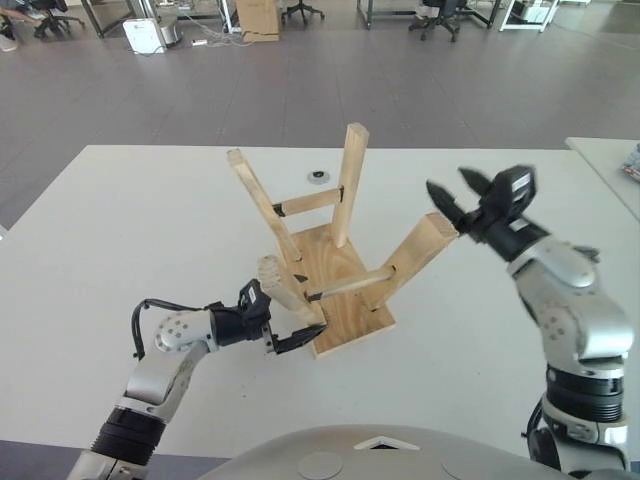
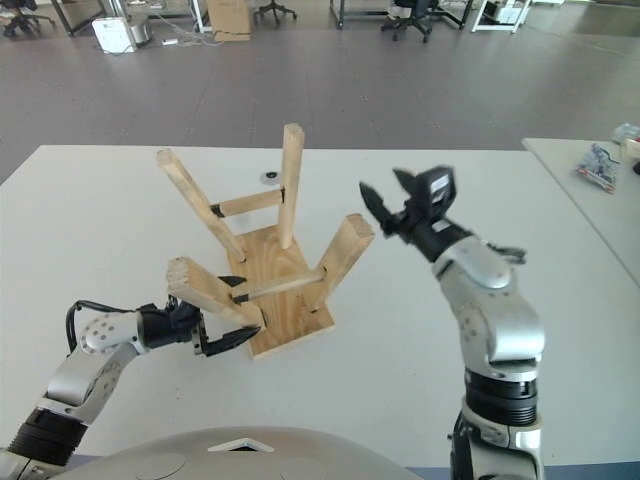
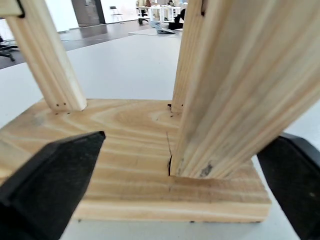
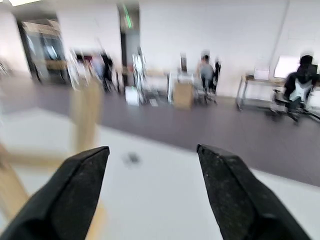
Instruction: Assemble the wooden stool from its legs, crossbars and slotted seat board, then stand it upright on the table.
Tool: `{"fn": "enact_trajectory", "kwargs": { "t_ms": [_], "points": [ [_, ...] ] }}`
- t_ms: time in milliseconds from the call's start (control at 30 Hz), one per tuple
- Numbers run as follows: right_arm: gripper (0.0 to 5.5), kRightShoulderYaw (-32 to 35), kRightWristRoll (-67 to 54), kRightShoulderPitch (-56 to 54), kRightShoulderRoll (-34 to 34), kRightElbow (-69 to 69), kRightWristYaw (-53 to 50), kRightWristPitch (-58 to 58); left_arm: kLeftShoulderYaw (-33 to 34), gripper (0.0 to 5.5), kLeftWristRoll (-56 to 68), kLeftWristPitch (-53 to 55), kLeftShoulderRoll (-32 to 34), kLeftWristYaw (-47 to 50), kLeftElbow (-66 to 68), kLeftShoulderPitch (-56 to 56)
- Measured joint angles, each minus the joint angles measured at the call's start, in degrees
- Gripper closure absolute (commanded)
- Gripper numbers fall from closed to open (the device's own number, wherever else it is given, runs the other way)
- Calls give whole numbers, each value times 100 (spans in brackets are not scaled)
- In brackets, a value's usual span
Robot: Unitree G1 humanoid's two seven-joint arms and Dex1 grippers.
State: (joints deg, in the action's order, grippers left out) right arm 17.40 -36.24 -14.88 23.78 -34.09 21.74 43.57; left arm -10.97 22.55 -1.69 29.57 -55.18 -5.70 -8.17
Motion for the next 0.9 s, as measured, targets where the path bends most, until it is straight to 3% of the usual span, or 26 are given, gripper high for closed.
{"fn": "enact_trajectory", "kwargs": {
  "t_ms": [167,300,467,667,767,900],
  "points": [
    [222,708,-2713,-794,875,-261,125,1087,16,15,-205,-257,-162,206,-5,-415],
    [222,778,-3705,-431,1880,-628,491,1497,148,15,-308,-458,-111,300,-53,-1016],
    [222,551,-2894,174,2805,-777,871,1466,225,15,-216,-165,-233,745,-1022,-1686],
    [222,-182,-1426,173,3118,-852,789,571,201,15,-242,-174,-484,932,-924,-1699],
    [222,-869,-244,67,3022,-477,392,94,170,15,-291,-349,-582,886,-537,-1575],
    [222,-1266,507,-573,2166,-321,-241,-480,150,15,-301,-414,-585,815,-329,-1294]
  ]
}}
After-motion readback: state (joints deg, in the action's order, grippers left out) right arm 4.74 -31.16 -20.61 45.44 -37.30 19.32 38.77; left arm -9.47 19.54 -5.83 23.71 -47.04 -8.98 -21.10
